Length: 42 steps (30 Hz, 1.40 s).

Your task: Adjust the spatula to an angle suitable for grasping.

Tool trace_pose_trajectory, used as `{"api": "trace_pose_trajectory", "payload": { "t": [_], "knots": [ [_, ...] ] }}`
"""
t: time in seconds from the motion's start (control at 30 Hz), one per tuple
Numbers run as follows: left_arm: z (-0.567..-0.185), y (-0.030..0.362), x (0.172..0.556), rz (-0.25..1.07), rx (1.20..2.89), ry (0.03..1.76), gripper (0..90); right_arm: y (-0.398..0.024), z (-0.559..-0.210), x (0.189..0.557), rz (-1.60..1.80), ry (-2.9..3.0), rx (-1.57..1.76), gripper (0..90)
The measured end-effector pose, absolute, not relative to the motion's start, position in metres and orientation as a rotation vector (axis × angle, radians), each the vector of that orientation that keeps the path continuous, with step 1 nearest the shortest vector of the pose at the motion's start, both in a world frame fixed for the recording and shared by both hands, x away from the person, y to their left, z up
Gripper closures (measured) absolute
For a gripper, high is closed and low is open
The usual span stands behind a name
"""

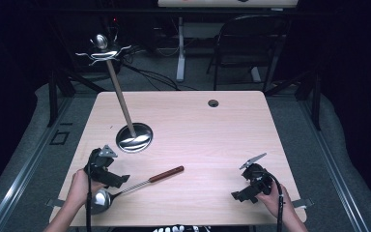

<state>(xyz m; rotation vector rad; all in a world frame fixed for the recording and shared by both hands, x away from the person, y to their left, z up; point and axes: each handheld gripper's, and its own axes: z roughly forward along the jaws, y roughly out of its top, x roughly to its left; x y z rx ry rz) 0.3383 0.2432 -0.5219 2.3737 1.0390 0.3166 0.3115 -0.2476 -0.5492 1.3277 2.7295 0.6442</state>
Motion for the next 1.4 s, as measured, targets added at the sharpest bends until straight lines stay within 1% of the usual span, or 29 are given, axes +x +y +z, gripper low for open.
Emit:
{"api": "trace_pose_trajectory", "payload": {
  "t": [0.27,1.0,1.4],
  "knots": [
    [-0.522,0.241,0.338,0.280,2.395,1.021,0.0,-0.246,-0.549,0.311,0.630,2.729,1.318,1.5],
    [-0.521,0.232,0.338,0.314,2.430,1.006,0.2,-0.245,-0.550,0.310,0.660,2.715,1.334,1.5],
    [-0.522,0.217,0.338,0.305,2.465,0.971,3.7,-0.246,-0.550,0.311,0.639,2.731,1.321,1.5]
  ]
}}
